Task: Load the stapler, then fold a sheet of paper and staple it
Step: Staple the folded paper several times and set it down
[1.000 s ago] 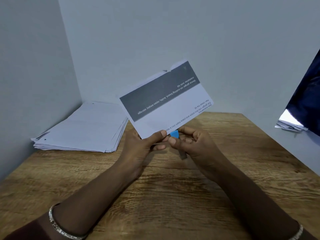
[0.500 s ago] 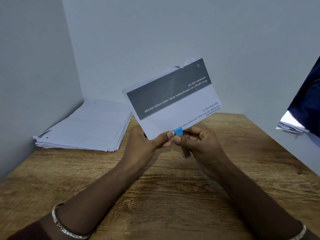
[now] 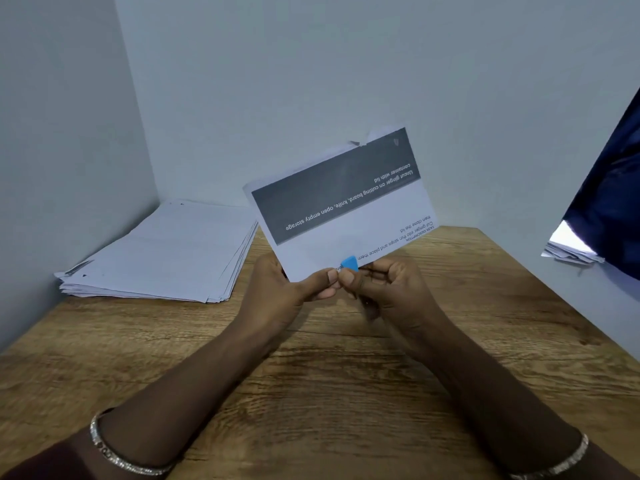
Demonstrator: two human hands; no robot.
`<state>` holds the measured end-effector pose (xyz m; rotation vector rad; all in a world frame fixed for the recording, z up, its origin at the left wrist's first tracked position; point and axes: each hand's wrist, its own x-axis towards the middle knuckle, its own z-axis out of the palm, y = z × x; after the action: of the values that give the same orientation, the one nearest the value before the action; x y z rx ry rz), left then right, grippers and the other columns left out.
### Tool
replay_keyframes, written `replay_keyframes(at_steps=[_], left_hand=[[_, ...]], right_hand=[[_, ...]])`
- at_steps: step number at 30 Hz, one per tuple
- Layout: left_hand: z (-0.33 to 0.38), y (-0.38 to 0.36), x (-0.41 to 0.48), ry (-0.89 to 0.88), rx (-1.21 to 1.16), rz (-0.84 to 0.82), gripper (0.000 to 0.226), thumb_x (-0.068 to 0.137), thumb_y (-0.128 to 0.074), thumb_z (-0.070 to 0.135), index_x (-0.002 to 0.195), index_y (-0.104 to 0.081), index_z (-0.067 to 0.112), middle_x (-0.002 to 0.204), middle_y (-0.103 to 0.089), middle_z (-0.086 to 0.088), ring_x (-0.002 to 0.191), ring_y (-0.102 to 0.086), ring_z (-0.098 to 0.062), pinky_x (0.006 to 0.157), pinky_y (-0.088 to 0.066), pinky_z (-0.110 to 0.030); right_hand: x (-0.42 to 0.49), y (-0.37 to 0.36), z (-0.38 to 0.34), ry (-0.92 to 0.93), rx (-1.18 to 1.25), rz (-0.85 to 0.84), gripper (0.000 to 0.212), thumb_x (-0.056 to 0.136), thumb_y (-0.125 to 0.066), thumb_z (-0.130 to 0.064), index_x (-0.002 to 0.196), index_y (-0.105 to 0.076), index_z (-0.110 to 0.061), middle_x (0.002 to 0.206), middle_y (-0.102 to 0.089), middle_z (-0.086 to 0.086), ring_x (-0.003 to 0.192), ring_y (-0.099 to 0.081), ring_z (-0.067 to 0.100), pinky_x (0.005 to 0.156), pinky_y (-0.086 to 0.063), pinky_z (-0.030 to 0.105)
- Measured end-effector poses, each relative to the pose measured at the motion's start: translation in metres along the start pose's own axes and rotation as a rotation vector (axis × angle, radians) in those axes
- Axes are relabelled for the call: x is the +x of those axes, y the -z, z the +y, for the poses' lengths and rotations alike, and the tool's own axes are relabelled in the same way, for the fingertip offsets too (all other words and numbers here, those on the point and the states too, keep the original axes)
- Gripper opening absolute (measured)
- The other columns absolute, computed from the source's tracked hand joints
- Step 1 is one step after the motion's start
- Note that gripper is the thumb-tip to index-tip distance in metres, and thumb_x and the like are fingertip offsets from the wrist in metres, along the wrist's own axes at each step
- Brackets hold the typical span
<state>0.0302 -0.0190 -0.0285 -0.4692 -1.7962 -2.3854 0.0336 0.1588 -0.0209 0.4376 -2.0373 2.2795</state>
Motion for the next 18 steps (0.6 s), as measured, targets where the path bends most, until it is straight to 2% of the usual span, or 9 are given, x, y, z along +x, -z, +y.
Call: replay_keyframes(at_steps=[4,6,11,13,15,18], left_hand=[[0.001,0.002,0.004,0.052,-0.077,0.056,0.009,0.084,-0.078,-0.001,0.091,-0.080,0.003,0.089,-0.079,-0.022,0.083,-0.079,-0.034,0.068,-0.063,-0.026],[0.003,0.004,0.006,0.068,-0.097,0.102,0.016,0.083,-0.078,-0.003,0.098,-0.077,-0.002,0.090,-0.079,-0.022,0.083,-0.079,-0.033,0.068,-0.063,-0.026],[0.005,0.009,0.010,0.124,-0.181,0.158,0.031,0.080,-0.079,-0.006,0.111,-0.070,-0.008,0.096,-0.079,-0.021,0.084,-0.079,-0.032,0.069,-0.063,-0.026],[0.006,0.010,0.011,0.155,-0.219,0.161,0.036,0.080,-0.079,-0.008,0.114,-0.068,-0.006,0.098,-0.080,-0.018,0.086,-0.079,-0.034,0.069,-0.063,-0.026],[0.005,0.010,0.012,0.170,-0.241,0.159,0.041,0.078,-0.079,-0.009,0.117,-0.067,-0.002,0.102,-0.080,-0.018,0.087,-0.079,-0.036,0.068,-0.063,-0.026],[0.004,0.010,0.013,0.186,-0.260,0.139,0.046,0.076,-0.080,-0.010,0.119,-0.068,0.000,0.106,-0.079,-0.019,0.088,-0.078,-0.038,0.068,-0.063,-0.028]], right_hand=[[0.003,-0.002,-0.002,-0.111,0.008,-0.058,0.029,0.093,-0.069,-0.035,0.096,-0.076,-0.006,0.076,-0.072,0.009,0.064,-0.065,0.012,0.051,-0.049,0.016],[0.004,-0.005,-0.002,-0.168,0.027,-0.043,0.038,0.093,-0.064,-0.042,0.098,-0.074,-0.006,0.082,-0.073,0.011,0.062,-0.065,0.014,0.053,-0.051,0.020],[0.011,-0.004,-0.002,-0.263,0.082,0.246,0.037,0.099,-0.058,-0.047,0.093,-0.054,-0.011,0.069,-0.053,0.004,0.045,-0.045,0.010,0.041,-0.036,0.022],[0.009,0.003,-0.005,-0.155,0.074,0.354,0.031,0.093,-0.071,-0.039,0.083,-0.053,-0.015,0.061,-0.046,0.001,0.040,-0.038,0.009,0.040,-0.031,0.021],[0.006,0.009,-0.008,0.087,-0.060,0.417,0.029,0.086,-0.081,-0.022,0.076,-0.055,-0.011,0.056,-0.048,0.000,0.040,-0.039,0.013,0.041,-0.034,0.023],[0.003,0.009,-0.012,0.442,-0.539,0.375,0.014,0.081,-0.083,-0.007,0.081,-0.069,-0.012,0.069,-0.069,-0.003,0.058,-0.062,0.012,0.055,-0.049,0.023]])
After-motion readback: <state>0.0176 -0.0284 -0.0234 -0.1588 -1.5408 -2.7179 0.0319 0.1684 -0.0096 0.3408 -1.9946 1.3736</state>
